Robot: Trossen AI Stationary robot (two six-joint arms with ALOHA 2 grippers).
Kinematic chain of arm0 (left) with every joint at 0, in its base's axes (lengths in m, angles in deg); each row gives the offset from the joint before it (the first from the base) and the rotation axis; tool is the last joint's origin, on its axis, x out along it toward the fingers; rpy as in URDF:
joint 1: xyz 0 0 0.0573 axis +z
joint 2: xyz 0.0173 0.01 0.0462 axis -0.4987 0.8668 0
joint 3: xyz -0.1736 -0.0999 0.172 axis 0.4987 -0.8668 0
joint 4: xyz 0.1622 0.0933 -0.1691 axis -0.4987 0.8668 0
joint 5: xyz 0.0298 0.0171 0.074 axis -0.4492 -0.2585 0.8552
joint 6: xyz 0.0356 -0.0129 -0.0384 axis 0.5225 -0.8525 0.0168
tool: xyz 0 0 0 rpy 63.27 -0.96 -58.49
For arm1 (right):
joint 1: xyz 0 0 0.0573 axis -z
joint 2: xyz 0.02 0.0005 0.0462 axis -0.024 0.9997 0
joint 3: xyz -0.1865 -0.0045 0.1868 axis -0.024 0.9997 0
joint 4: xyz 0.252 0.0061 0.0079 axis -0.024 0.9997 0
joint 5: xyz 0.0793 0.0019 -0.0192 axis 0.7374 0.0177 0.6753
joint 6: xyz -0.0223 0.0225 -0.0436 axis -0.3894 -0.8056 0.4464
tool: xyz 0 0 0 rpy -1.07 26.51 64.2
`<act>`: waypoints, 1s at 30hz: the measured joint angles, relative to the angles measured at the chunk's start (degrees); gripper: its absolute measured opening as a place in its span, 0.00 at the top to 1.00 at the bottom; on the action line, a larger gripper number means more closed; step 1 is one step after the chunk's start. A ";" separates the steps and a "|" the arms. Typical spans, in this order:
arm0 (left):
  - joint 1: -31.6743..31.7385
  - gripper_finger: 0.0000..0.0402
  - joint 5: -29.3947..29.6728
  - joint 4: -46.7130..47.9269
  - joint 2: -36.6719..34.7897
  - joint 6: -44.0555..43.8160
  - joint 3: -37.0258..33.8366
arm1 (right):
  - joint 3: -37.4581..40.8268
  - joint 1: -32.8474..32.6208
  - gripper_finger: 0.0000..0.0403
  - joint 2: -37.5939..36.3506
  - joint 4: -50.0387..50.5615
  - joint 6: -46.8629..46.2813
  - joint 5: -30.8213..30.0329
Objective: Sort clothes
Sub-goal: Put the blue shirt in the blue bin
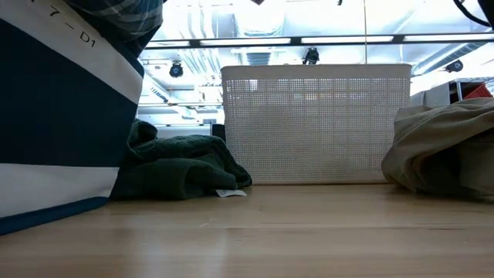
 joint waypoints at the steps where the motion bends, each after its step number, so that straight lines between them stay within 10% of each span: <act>1: 0.01 0.56 -1.41 -0.05 -0.11 0.42 -0.93 | 0.20 -0.04 0.51 0.00 -0.05 0.00 0.00; 17: -0.04 0.55 -6.54 -1.61 0.43 1.42 -10.56 | 1.84 -0.64 0.51 0.00 -0.02 -0.20 0.00; 30: -0.10 0.62 -9.84 -3.35 3.57 2.16 1.15 | 2.71 -0.62 0.51 0.00 0.02 -0.19 -0.02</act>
